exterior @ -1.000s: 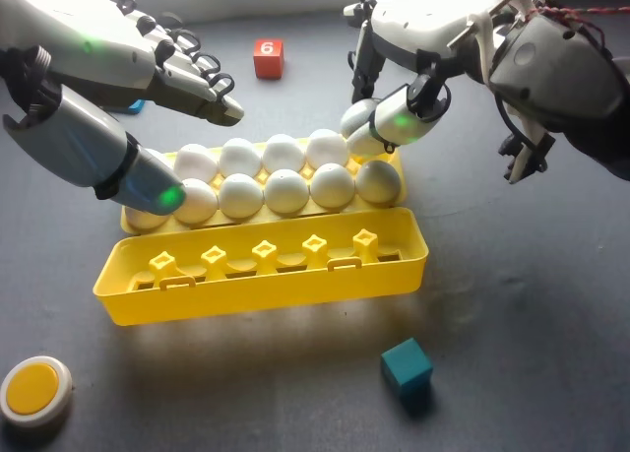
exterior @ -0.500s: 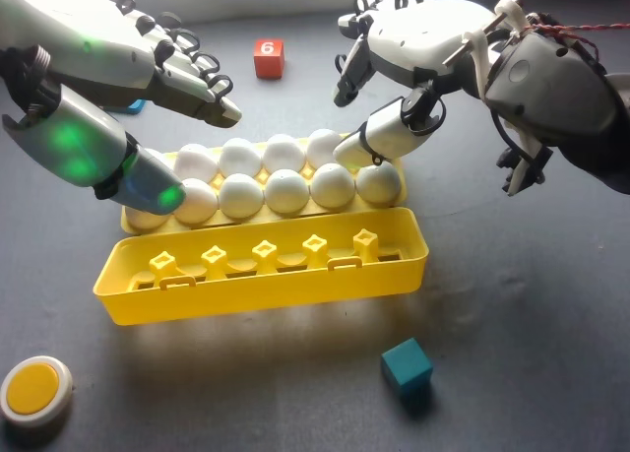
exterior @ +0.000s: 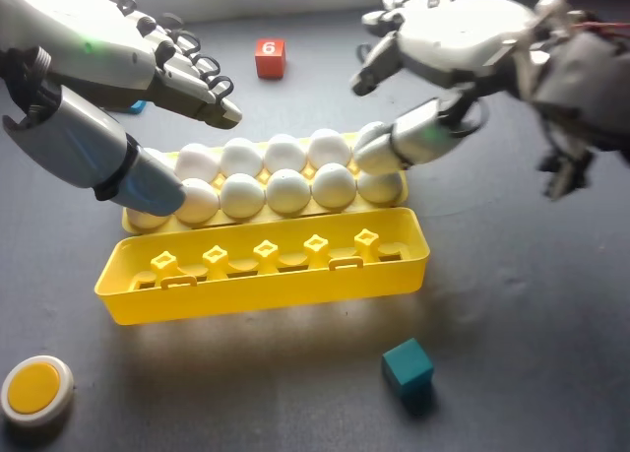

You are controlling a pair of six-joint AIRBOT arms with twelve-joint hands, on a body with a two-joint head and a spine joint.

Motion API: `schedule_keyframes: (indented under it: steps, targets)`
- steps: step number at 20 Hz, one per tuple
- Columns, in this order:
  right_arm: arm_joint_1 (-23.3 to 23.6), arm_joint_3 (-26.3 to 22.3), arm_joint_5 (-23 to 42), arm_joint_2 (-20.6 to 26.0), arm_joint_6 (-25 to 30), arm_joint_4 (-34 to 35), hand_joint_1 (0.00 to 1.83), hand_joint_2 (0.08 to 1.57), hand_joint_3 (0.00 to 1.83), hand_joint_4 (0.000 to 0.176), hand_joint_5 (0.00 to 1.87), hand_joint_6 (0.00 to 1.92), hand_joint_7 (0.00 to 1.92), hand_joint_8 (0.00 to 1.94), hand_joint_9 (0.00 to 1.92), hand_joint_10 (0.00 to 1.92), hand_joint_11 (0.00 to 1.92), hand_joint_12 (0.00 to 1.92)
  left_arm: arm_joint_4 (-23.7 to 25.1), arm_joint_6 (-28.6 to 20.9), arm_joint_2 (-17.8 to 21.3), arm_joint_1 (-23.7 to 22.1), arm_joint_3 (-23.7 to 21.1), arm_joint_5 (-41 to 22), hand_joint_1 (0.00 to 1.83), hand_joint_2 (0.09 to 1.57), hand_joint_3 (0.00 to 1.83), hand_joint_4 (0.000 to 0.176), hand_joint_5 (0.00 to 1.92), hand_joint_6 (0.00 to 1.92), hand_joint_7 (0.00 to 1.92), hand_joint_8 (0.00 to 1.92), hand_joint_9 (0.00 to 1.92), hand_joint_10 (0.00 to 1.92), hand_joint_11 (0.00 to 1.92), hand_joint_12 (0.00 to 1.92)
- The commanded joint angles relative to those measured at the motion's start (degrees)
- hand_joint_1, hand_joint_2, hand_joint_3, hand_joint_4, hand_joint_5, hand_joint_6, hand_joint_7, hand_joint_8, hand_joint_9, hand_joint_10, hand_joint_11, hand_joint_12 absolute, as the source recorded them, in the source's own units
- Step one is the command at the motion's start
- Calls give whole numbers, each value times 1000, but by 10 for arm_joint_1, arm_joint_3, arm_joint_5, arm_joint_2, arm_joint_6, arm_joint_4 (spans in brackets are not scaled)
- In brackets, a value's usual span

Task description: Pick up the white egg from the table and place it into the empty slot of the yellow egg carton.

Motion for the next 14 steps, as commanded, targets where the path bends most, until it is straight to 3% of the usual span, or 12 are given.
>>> schedule_keyframes:
  steps: [1,4,5,6,7,8,9,10,12,13,14]
  targets:
    - [3,-8,50,14,2,-17,649,806,0,132,701,7,176,25,5,2,0,0,-11,2,-3,-4,0,41,0,1270,1,0,96,3,70,4,18,3,0,0]
    - [8,-61,43,75,-18,-18,537,846,1,135,585,0,166,15,24,10,0,0,-11,4,-3,-2,2,41,0,1269,1,0,102,5,70,3,19,3,0,0]
    - [8,-84,40,103,-18,-18,620,887,17,100,466,0,164,9,47,17,0,0,-11,6,-3,-2,4,41,0,1269,1,0,102,4,67,1,14,1,0,0]
    - [8,-104,38,125,-18,-18,601,925,13,100,443,0,193,4,83,17,1,1,-11,6,-3,-2,7,41,0,1271,1,0,106,5,69,2,19,3,0,0]
    - [10,-121,36,146,-18,-18,588,965,9,82,447,1,226,2,117,15,8,10,-11,6,-3,-2,10,41,0,1266,0,0,93,0,62,0,12,0,0,0]
    - [12,-134,33,164,-18,-18,588,965,9,82,447,1,226,2,117,15,8,10,-11,6,-2,-1,13,40,0,1266,0,0,93,0,62,0,12,0,0,0]
    - [14,-153,31,191,-18,-18,537,1051,0,53,518,2,316,2,220,12,8,459,-11,9,-2,-1,17,38,0,1265,0,0,105,6,72,4,22,5,0,0]
    - [14,-161,27,204,-18,-18,537,1051,0,53,518,2,316,2,220,12,8,459,-11,12,-1,-1,18,38,0,1265,0,0,105,6,72,4,22,5,0,0]
    - [14,-190,22,246,-41,-19,523,1147,0,0,648,29,509,32,397,57,0,1097,-11,16,-1,-2,33,37,0,1265,0,0,107,6,78,6,29,7,0,0]
    - [13,-197,20,259,-44,-19,571,1188,14,0,838,84,764,93,643,149,137,1320,-11,16,-2,-5,40,37,0,1266,0,0,115,8,89,10,36,9,0,0]
    - [12,-203,19,275,-44,-19,801,1244,9,129,729,1134,833,498,678,710,332,1456,-11,15,-2,-10,47,35,0,1265,0,0,133,13,109,16,56,15,15,7]
